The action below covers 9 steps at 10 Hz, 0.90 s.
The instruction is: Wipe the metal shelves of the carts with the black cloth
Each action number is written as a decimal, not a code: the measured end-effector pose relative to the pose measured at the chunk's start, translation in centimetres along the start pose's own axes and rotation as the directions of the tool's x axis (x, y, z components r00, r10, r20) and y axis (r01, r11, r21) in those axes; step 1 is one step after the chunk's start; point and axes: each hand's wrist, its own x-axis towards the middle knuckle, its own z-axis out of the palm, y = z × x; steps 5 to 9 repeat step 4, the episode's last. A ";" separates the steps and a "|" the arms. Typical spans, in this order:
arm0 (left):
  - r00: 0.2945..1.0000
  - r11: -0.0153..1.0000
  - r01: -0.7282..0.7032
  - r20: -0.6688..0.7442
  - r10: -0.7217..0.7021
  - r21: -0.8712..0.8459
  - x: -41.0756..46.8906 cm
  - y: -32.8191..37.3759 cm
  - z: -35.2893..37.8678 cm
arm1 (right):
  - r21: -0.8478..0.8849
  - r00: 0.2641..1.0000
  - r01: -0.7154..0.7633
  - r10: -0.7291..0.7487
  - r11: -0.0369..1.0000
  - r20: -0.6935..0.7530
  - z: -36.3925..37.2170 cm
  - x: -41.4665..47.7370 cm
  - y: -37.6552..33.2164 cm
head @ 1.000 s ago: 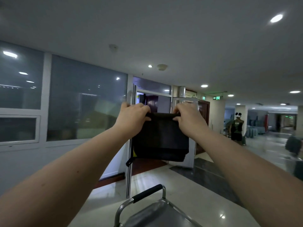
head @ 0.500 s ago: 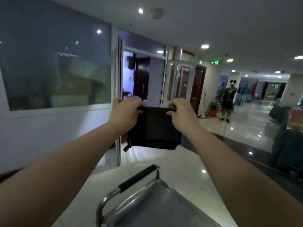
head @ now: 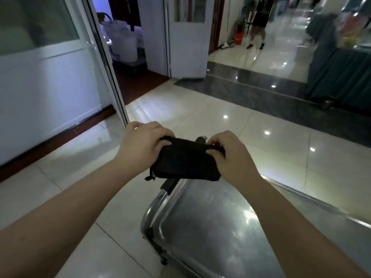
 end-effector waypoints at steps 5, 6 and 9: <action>0.904 0.974 -0.020 0.420 -0.080 0.228 9.6 -6.6 14.9 | -0.130 0.870 -0.490 0.493 0.862 -0.007 10.3 8.4 9.1; 0.904 0.974 -0.020 0.420 -0.080 0.228 9.6 -6.6 14.9 | -0.130 0.870 -0.490 0.493 0.862 -0.007 10.3 8.4 9.1; 0.904 0.974 -0.020 0.420 -0.080 0.228 9.6 -6.6 14.9 | -0.130 0.870 -0.490 0.493 0.862 -0.007 10.3 8.4 9.1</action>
